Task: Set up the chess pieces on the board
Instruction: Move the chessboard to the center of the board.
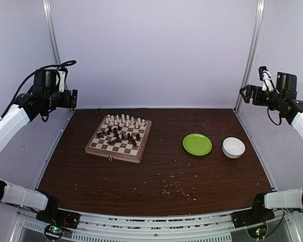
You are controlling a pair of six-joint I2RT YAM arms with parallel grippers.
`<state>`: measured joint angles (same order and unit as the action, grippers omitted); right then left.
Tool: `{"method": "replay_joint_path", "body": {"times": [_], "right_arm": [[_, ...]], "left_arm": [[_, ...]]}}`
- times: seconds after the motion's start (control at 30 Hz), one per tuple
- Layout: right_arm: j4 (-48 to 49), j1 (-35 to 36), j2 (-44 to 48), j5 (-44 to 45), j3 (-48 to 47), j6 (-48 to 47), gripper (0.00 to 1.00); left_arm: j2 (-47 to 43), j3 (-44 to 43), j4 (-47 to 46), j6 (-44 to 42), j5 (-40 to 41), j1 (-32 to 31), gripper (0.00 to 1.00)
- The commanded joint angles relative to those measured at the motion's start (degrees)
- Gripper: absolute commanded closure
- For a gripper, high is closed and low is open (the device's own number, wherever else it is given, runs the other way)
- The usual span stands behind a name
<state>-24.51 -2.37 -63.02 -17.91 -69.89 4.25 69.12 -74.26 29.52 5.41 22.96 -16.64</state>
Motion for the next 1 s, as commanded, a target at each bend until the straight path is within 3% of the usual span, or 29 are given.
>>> {"method": "replay_joint_path", "body": {"times": [0.0, 0.1, 0.27, 0.5, 0.73, 0.97], "right_arm": [[3.5, 0.8, -0.4, -0.9, 4.9, -2.3, 0.01], [3.6, 2.0, -2.7, -3.5, 6.8, -4.0, 0.05], [4.2, 7.8, -9.4, -4.1, 6.8, -5.9, 0.16], [4.5, 21.2, -24.2, -6.8, 2.1, -6.9, 0.37], [6.4, 31.2, -40.1, -11.1, -6.8, -1.1, 0.47], [7.2, 36.3, -52.8, -14.3, -15.6, 6.2, 0.54]], "left_arm": [[3.1, 3.2, -4.2, 4.0, -6.8, 4.3, 0.10], [6.6, 4.5, -4.9, 6.8, -12.1, 7.8, 0.26], [14.4, 4.9, -7.5, 12.6, -21.5, 14.4, 0.42], [29.2, -0.3, -8.7, 19.1, -30.8, 20.0, 0.48], [44.3, -8.5, -10.4, 23.5, -40.0, 22.0, 0.52], [52.8, -13.5, -14.7, 27.1, -47.0, 22.3, 0.55]]}}
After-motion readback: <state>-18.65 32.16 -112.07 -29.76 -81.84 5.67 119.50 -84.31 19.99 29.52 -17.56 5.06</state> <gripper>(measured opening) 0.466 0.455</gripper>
